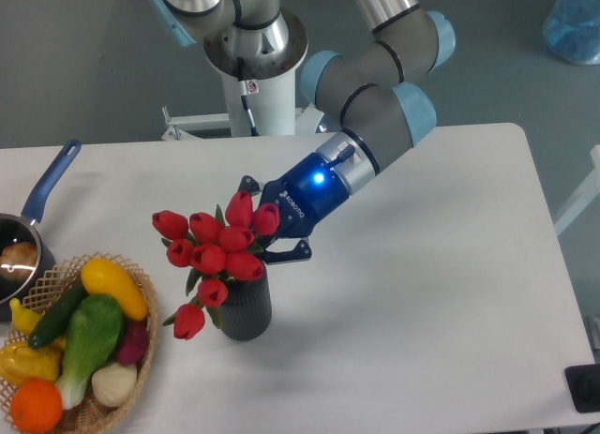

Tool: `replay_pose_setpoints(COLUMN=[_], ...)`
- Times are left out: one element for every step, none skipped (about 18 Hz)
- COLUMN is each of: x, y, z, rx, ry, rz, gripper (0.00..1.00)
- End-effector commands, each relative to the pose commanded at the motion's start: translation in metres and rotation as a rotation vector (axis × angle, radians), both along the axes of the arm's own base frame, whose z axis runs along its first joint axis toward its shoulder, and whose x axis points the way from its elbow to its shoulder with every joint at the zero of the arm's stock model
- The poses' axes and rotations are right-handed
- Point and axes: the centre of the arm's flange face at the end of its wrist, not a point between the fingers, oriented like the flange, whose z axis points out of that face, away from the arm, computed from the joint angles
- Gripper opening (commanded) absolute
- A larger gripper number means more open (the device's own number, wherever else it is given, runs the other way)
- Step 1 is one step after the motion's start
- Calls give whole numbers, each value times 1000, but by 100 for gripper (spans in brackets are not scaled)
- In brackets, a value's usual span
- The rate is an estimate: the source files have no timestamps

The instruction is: Insert the flowers into the vase

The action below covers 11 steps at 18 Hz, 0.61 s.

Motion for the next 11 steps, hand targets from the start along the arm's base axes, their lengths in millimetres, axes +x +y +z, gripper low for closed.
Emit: replay_pose_setpoints(x=[0, -1, -4, -7, -7, -7, -9, -11, -12, -14, -14], y=[-4, -8, -12, -16, -18, -20, -22, -25, -28, -31, -33], z=[-5, -10, -12, -15, -17, -17, -18, -20, -20, -17, -14], rx=[-7, -11, -12, -25, -51, -84, -113, -137, -145, -143, -142], ry=[-9, -15, -15, -3, 19, 44, 65, 79, 87, 94, 103], rz=[6, 13, 22, 30, 36, 44, 53, 63, 69, 75, 78], gripper=[100, 100, 100, 100, 100, 100, 100, 100, 100, 100, 100])
